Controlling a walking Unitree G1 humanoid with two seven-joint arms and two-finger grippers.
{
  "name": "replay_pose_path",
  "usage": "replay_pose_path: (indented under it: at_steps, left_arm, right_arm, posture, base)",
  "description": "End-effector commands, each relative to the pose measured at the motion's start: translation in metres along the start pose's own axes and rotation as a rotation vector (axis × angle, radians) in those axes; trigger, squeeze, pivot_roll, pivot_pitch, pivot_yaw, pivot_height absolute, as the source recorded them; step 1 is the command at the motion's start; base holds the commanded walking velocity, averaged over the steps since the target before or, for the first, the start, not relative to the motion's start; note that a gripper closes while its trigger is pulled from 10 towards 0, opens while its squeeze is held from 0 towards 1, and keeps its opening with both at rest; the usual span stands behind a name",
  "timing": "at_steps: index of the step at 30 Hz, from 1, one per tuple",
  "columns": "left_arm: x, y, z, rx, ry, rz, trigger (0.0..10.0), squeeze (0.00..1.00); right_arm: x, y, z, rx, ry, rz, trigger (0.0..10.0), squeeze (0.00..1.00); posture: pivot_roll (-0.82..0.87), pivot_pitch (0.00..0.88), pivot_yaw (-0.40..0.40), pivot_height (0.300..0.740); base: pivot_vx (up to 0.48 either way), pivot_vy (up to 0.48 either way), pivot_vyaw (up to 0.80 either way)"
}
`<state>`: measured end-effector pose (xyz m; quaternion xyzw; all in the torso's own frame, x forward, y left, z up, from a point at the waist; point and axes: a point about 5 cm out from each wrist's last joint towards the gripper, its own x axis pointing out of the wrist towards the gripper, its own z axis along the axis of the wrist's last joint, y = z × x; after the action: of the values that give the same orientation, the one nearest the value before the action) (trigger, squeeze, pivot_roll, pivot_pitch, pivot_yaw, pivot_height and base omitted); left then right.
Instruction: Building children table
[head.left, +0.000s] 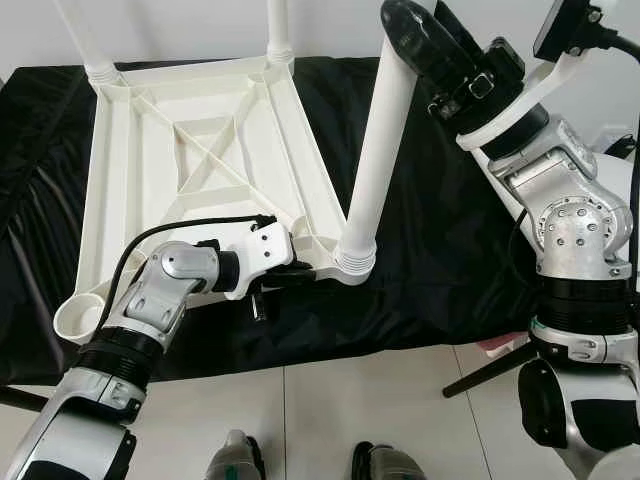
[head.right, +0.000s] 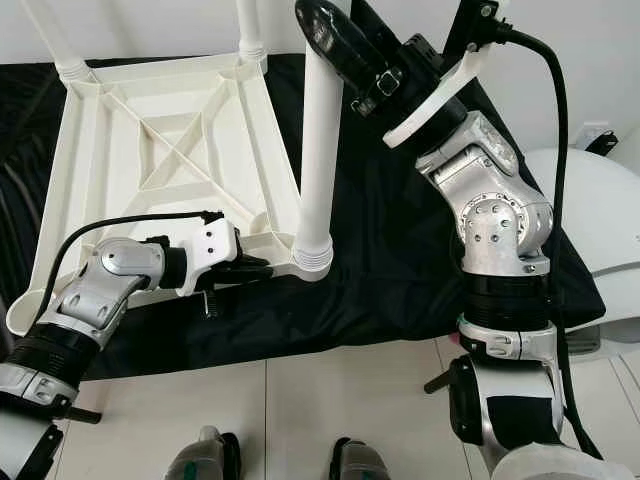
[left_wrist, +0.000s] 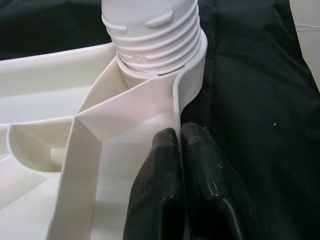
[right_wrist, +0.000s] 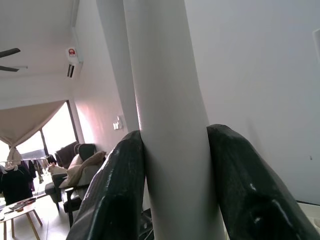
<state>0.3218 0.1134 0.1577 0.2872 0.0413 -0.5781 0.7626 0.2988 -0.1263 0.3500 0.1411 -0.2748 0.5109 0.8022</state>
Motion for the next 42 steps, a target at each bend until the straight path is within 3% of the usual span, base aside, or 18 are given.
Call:
replay_pose_path:
  at_steps: [1, 6, 8, 19, 26, 32, 35, 36, 38, 42]
  left_arm:
    - [0.008, -0.018, -0.024, -0.086, 0.074, -0.06, 10.0, 0.0]
    - [0.008, -0.018, -0.024, -0.086, 0.073, -0.058, 10.0, 0.0]
    - [0.007, -0.017, -0.024, -0.087, 0.073, -0.056, 10.0, 0.0]
    - [0.007, -0.015, -0.023, -0.084, 0.072, -0.056, 10.0, 0.0]
    - [0.007, -0.014, -0.022, -0.085, 0.074, -0.058, 10.0, 0.0]
    - [0.005, -0.013, -0.021, -0.084, 0.074, -0.056, 10.0, 0.0]
    - [0.004, -0.013, -0.021, -0.086, 0.074, -0.057, 10.0, 0.0]
    - [0.004, -0.012, -0.021, -0.086, 0.075, -0.057, 10.0, 0.0]
    - [0.004, -0.012, -0.021, -0.086, 0.076, -0.057, 10.0, 0.0]
    - [0.003, -0.011, -0.021, -0.085, 0.076, -0.058, 10.0, 0.0]
  right_arm:
    - [0.005, 0.007, 0.0, 0.005, 0.008, 0.052, 0.0, 0.0]
    - [0.004, 0.022, -0.001, 0.012, 0.013, 0.153, 0.0, 0.0]
    - [0.0, 0.039, -0.002, 0.037, 0.038, 0.264, 0.0, 0.0]
    - [-0.004, 0.039, -0.009, 0.024, 0.077, 0.264, 0.0, 0.0]
    - [-0.008, 0.064, -0.017, 0.041, 0.161, 0.445, 0.0, 0.0]
    - [-0.006, 0.053, -0.017, 0.026, 0.146, 0.361, 0.0, 0.0]
    - [-0.004, 0.056, -0.021, 0.017, 0.157, 0.369, 0.0, 0.0]
    - [-0.006, 0.068, -0.022, 0.037, 0.169, 0.437, 0.0, 0.0]
    - [-0.008, 0.074, -0.023, 0.046, 0.179, 0.48, 0.0, 0.0]
    - [-0.01, 0.078, -0.024, 0.054, 0.192, 0.509, 0.0, 0.0]
  posture:
    - [0.03, 0.177, -0.023, 0.74]
    - [0.03, 0.177, -0.023, 0.74]
    - [0.03, 0.18, -0.022, 0.74]
    - [0.02, 0.183, -0.017, 0.74]
    - [0.03, 0.185, -0.014, 0.74]
    - [0.03, 0.18, -0.018, 0.74]
    - [0.03, 0.179, -0.016, 0.74]
    - [0.03, 0.179, -0.015, 0.74]
    - [0.03, 0.178, -0.014, 0.74]
    - [0.03, 0.177, -0.014, 0.74]
  base:
    - [0.0, 0.0, 0.0]
    - [0.0, 0.0, 0.0]
    - [0.0, 0.0, 0.0]
    - [0.0, 0.0, 0.0]
    - [0.0, 0.0, 0.0]
    - [0.0, 0.0, 0.0]
    - [0.0, 0.0, 0.0]
    - [0.0, 0.0, 0.0]
    - [0.0, 0.0, 0.0]
    - [0.0, 0.0, 0.0]
